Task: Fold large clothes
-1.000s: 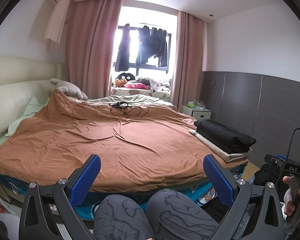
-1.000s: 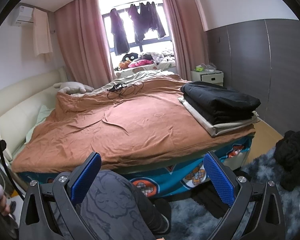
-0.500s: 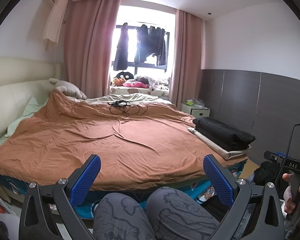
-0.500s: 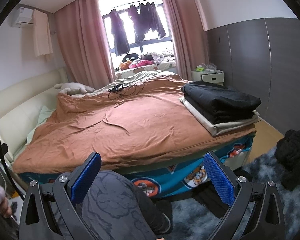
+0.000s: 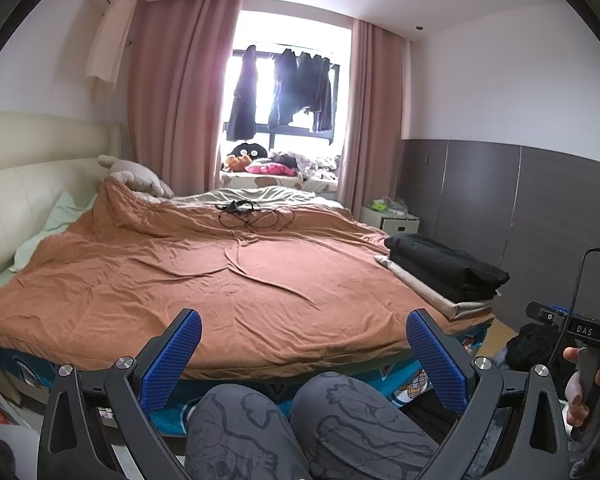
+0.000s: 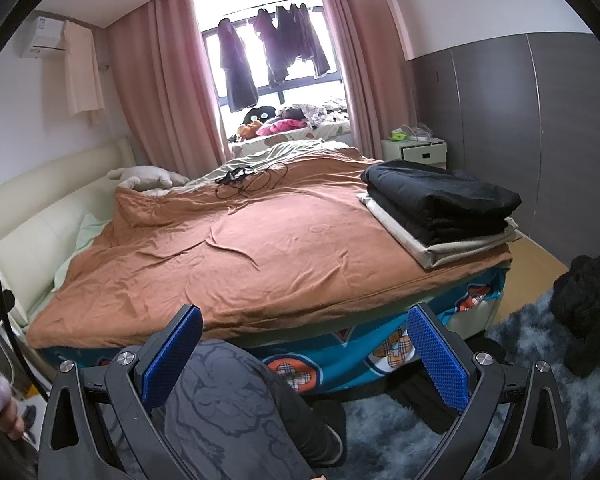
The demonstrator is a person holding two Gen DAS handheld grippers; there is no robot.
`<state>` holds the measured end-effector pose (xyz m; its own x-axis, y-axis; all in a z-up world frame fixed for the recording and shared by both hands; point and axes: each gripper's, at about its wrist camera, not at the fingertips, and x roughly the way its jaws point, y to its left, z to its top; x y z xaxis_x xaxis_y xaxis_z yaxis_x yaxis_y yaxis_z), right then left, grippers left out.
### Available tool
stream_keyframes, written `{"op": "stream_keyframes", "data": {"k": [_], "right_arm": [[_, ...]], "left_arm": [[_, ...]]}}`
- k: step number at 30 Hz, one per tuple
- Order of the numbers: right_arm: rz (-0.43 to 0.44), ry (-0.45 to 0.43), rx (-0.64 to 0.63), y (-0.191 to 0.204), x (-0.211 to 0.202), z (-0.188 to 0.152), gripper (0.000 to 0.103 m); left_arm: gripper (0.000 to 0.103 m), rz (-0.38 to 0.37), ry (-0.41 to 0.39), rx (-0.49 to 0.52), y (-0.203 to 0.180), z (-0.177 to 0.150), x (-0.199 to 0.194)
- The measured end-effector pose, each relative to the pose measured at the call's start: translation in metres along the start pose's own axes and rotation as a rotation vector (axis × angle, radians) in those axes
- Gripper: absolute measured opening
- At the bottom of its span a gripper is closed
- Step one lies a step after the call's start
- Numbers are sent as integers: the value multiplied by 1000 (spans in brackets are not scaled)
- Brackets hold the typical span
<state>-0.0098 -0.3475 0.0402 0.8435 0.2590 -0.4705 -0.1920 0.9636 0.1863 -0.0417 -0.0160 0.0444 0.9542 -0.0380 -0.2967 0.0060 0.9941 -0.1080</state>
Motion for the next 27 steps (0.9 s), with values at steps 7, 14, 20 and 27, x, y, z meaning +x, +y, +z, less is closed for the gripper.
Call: {"op": "stream_keyframes", "data": {"k": [7,14,20,27], "right_arm": [[1,0,1,-1,0,0,103],[1,-1,1,-1,0,1,103],[2,0,2,-1,0,0,103],[-1,-1,-4,1,1,0,103]], "left_arm": [[103,-3,1,-1,-1,0,0],[103,-6,5,-6,-1,-1,-2],[103,-7,5,-2,0,-1,-1],[103,-6,3,-8,0,0,-2]]}}
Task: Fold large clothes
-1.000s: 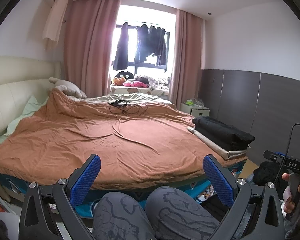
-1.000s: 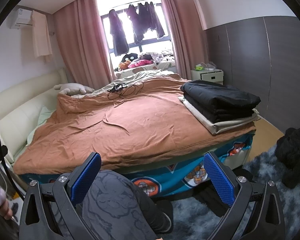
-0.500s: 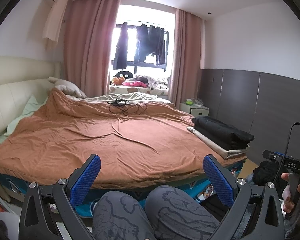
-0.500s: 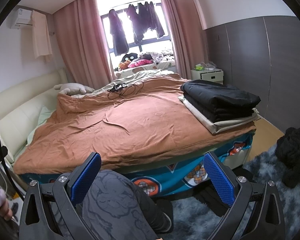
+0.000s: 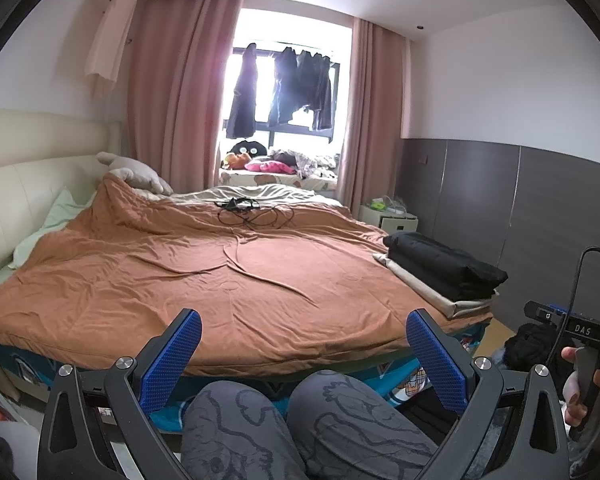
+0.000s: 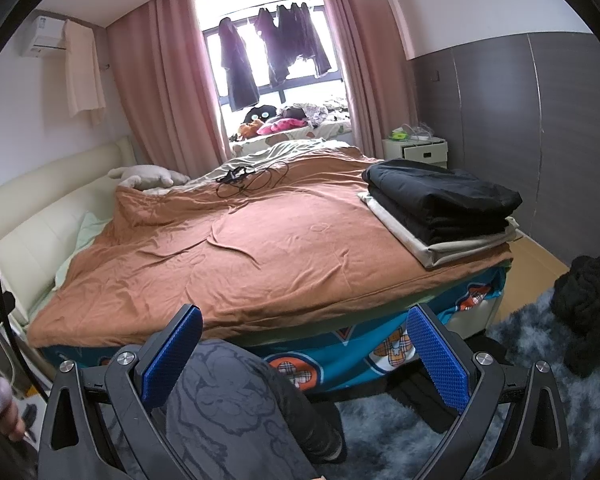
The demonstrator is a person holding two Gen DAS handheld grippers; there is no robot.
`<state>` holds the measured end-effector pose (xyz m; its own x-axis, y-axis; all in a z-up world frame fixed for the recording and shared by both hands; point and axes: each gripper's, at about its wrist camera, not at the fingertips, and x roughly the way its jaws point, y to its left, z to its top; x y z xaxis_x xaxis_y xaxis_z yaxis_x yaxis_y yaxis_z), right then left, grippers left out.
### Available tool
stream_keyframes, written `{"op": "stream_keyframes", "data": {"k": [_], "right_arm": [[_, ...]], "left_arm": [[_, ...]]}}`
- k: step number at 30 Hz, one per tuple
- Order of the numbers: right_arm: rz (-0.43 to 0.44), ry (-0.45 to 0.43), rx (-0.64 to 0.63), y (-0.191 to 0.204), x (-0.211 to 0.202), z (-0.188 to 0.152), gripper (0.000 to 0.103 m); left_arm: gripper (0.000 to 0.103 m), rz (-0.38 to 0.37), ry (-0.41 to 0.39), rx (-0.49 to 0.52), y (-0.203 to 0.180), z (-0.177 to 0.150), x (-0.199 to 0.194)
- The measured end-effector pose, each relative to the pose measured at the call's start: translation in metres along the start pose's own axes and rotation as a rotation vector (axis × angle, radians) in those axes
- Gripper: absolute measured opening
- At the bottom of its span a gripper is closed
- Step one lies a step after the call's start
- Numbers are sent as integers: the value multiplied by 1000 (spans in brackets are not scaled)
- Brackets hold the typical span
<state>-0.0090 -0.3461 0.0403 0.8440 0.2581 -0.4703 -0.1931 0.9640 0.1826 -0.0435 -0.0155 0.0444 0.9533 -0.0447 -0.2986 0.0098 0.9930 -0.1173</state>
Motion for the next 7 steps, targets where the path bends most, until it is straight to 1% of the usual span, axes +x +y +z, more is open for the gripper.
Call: {"op": "stream_keyframes", "data": {"k": [7], "right_arm": [[-12,7,20,0,11,3,103]], "left_arm": [[103,0,8,-2,2,1,5]]}}
